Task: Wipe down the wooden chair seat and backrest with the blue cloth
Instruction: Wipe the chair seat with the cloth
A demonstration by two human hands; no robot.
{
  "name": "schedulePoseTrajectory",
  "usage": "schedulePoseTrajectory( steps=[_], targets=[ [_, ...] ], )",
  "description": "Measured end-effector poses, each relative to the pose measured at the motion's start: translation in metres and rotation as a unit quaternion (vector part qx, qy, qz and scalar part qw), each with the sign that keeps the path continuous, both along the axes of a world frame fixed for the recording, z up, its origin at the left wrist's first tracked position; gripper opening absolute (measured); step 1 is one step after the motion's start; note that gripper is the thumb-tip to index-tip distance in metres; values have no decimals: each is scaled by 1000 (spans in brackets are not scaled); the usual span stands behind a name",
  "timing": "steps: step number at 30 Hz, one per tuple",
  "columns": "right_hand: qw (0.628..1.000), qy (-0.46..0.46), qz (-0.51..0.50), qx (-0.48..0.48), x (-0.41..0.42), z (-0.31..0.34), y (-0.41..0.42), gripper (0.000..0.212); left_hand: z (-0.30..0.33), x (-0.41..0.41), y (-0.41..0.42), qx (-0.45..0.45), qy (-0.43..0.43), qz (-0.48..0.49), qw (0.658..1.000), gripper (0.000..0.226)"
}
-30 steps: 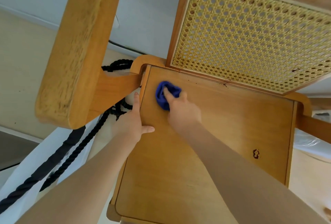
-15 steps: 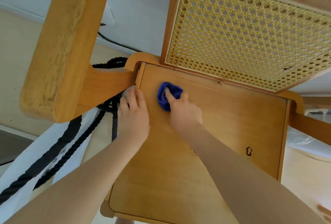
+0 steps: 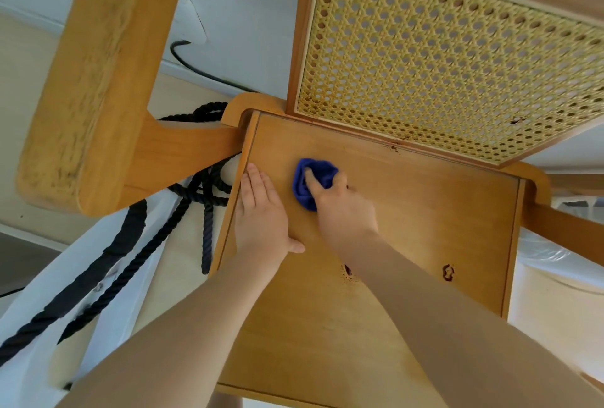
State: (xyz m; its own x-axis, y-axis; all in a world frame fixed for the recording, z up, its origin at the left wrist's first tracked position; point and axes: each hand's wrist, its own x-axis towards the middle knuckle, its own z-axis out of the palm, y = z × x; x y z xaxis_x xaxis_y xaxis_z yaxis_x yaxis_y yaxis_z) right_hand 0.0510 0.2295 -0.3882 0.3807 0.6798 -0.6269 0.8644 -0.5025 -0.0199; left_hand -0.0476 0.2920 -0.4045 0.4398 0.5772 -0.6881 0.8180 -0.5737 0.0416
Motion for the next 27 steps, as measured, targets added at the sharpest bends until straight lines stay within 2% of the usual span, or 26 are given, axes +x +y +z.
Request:
schedulePoseTrajectory(
  steps=[3,6,12,14,19,27],
  targets=[
    [998,-45,41,3,33,-6,13,68,0,4,-1,10,13,-3,1000,144],
    [997,-77,5,3,58,-8,26,65,-4,5,-1,4,9,7,1000,145],
    [994,-77,-71,-43,73,-1,-23,71,0,2,-2,-5,-1,12,1000,143],
    [992,-85,-83,-39,72,0,-17,68,1,3,-2,-5,-1,12,1000,142],
    [998,-35,-58,12,48,-10,24,66,-1,5,-1,-4,12,12,1000,142],
    [986,-103,-127,-41,85,-6,-38,64,1,4,-2,-16,2,24,1000,142]
  ],
)
